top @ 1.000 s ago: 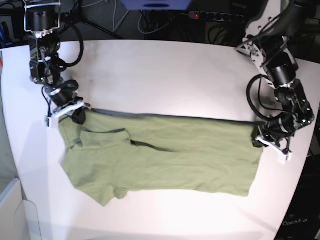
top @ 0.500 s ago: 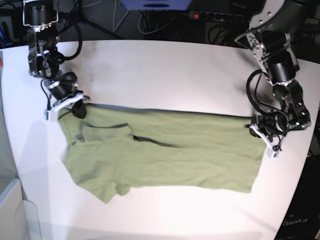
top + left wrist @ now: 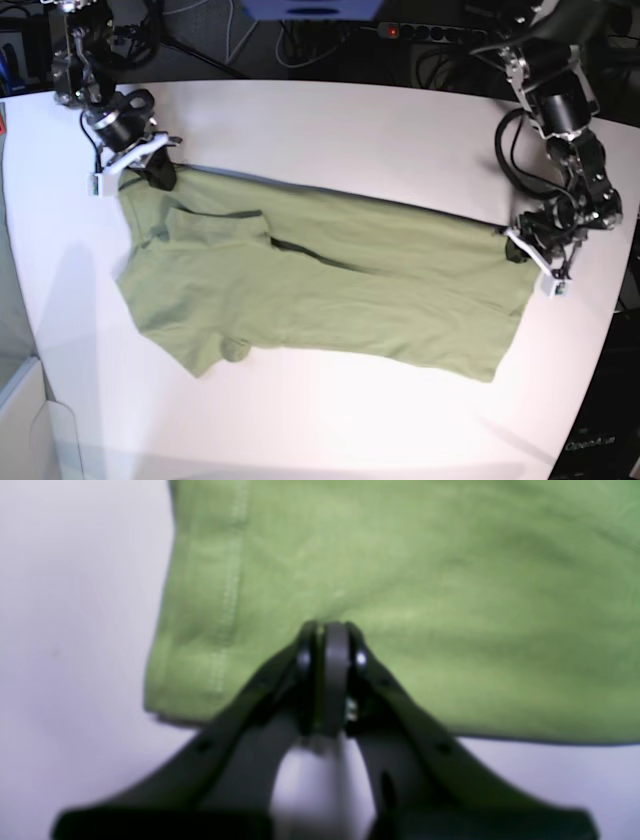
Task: Fold the T-shirt properly
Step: 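Drag the folded edge with both grippers back toward the robot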
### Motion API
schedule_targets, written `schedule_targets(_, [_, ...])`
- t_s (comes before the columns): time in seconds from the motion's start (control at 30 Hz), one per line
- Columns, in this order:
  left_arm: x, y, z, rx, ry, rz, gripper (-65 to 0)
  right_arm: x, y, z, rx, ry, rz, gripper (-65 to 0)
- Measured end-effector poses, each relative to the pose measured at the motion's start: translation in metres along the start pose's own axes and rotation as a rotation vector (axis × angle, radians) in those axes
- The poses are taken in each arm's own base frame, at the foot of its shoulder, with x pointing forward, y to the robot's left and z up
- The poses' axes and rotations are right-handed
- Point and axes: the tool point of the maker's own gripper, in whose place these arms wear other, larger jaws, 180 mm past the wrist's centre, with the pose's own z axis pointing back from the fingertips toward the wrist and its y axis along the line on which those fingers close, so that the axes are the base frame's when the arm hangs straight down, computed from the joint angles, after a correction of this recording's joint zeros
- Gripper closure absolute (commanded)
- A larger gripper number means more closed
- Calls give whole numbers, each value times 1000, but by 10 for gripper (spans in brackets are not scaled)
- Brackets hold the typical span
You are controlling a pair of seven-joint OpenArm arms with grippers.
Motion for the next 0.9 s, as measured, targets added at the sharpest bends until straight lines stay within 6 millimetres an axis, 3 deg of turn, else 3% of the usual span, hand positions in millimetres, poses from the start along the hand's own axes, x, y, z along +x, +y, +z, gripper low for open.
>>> schedule_targets(0.13, [-27, 4, 17, 41, -16, -32, -33, -7, -4, 7, 0, 15, 9, -3])
schedule_targets(0.4, [-77, -23, 50, 42, 3, -160, -33, -18, -22, 29, -46, 9, -26, -3])
schedule_targets(0.9, [-99, -30, 62, 16, -72, -146, -33, -43, -29, 64, -78, -4, -24, -3])
